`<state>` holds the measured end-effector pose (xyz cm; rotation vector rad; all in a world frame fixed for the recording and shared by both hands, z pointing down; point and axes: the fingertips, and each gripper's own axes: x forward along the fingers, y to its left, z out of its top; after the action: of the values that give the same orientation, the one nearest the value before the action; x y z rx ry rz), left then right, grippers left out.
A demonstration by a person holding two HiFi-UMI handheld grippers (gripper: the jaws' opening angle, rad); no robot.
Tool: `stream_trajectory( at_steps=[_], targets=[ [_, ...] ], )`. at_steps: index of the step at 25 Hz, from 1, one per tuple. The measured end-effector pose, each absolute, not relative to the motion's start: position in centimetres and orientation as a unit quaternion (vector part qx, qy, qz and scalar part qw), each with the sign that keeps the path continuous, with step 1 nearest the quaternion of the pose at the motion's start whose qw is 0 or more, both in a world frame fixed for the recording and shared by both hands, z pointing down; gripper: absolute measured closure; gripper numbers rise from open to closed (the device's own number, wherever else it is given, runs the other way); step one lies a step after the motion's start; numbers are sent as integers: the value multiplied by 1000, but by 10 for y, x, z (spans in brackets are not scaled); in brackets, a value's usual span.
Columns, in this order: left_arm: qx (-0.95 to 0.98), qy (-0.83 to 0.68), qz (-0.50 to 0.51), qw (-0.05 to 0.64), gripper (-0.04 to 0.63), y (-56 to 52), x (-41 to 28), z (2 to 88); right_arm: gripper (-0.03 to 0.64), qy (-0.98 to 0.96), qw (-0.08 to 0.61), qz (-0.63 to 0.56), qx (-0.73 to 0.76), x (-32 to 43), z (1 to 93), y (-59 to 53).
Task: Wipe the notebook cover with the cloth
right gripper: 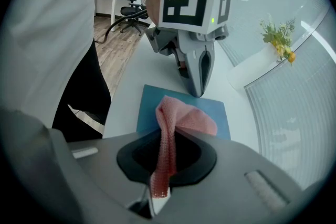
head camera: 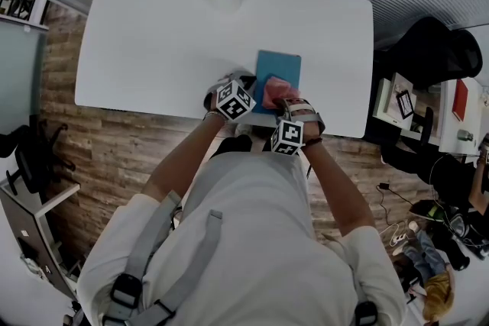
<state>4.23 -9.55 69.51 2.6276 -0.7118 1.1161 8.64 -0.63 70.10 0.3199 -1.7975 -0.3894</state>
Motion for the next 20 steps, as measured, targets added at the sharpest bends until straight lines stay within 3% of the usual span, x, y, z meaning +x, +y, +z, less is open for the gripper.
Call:
stream_trajectory(
  at_steps=[20],
  targets=[
    [888, -241, 378, 101, 600, -93, 42, 695, 592, -787, 592, -139, 101, 81, 700, 37]
  ],
)
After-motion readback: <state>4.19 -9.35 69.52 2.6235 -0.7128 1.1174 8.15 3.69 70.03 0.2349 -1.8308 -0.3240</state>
